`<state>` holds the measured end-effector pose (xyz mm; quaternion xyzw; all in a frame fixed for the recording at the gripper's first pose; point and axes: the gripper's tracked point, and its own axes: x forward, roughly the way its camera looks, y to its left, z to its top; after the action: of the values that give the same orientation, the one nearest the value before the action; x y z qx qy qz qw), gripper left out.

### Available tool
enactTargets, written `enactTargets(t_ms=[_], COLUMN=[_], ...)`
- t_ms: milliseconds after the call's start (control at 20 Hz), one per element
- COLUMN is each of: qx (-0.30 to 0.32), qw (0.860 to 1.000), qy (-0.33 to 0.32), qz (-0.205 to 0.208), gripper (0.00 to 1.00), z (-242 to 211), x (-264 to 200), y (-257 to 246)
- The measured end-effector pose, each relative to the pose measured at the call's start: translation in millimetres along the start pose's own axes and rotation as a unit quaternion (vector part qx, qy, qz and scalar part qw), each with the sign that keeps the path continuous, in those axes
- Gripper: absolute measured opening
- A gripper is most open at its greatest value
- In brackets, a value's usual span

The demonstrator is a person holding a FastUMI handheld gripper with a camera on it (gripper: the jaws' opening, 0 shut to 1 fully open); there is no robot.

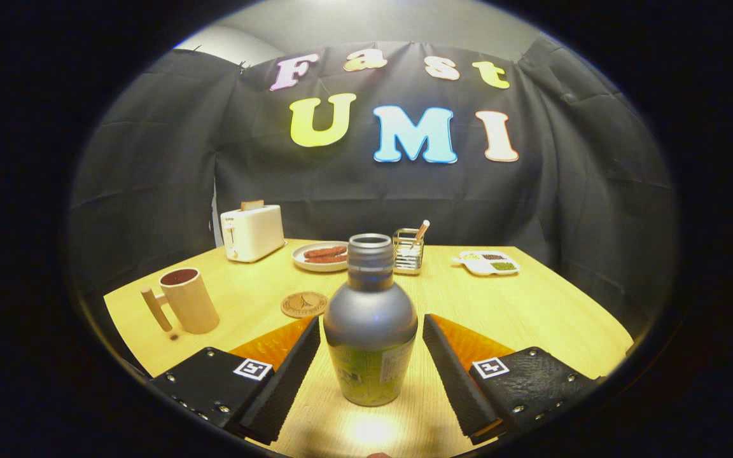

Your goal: Take the bottle from table, then pour the juice into the cup, finally place the bottle on the coaster

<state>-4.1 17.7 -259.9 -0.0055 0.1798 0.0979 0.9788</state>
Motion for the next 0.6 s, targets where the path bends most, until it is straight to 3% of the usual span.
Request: enactTargets(t_ms=[600], qx=[-0.001], qw=[0.998], qy=[0.054], qz=[0.009], gripper=[0.99], z=[-42.0], x=[10.4], y=[3.1])
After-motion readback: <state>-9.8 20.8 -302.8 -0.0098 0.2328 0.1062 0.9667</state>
